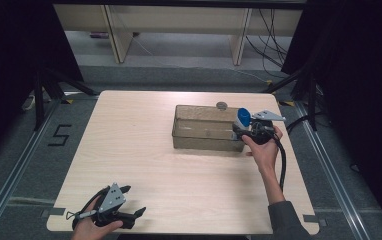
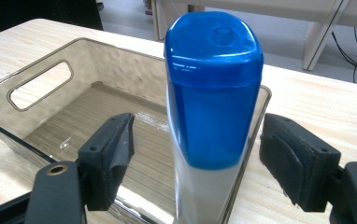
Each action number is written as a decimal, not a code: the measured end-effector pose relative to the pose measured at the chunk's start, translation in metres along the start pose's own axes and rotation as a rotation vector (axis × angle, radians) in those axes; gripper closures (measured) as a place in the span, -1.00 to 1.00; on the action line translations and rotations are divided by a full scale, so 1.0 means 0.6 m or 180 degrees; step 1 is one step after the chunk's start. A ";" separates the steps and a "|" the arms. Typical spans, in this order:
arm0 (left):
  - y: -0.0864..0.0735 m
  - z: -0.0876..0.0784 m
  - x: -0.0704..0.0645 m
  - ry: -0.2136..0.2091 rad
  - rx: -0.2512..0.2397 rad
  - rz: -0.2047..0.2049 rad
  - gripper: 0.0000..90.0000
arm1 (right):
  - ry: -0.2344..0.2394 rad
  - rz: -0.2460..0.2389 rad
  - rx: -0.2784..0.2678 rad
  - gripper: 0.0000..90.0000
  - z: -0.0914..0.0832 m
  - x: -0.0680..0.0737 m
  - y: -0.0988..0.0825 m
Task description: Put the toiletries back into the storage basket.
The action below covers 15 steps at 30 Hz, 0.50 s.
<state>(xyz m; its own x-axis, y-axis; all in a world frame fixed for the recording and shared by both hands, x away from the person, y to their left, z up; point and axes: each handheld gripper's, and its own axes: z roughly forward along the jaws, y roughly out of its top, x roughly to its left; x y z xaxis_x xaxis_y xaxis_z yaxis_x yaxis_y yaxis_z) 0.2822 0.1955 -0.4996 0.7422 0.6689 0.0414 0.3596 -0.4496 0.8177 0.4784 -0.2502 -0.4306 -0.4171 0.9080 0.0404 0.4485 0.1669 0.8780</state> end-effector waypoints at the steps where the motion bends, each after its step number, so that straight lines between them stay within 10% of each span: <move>1: 0.000 0.000 0.000 0.0001 0.0003 0.0005 -0.67 | -0.0019 -0.0066 -0.0003 -0.40 -0.001 -0.003 0.000; 15: 0.000 0.000 0.000 0.0011 -0.0022 -0.0001 -0.67 | -0.0093 -0.0031 -0.0049 -0.42 -0.017 -0.009 -0.003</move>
<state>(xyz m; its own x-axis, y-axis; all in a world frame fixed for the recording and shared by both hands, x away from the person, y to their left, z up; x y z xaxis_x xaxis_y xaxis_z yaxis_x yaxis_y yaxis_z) 0.2822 0.1954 -0.4997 0.7401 0.6711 0.0431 0.3558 -0.4452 0.8217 0.4718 -0.2593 -0.4275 -0.3981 0.9172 0.0181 0.4322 0.1701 0.8856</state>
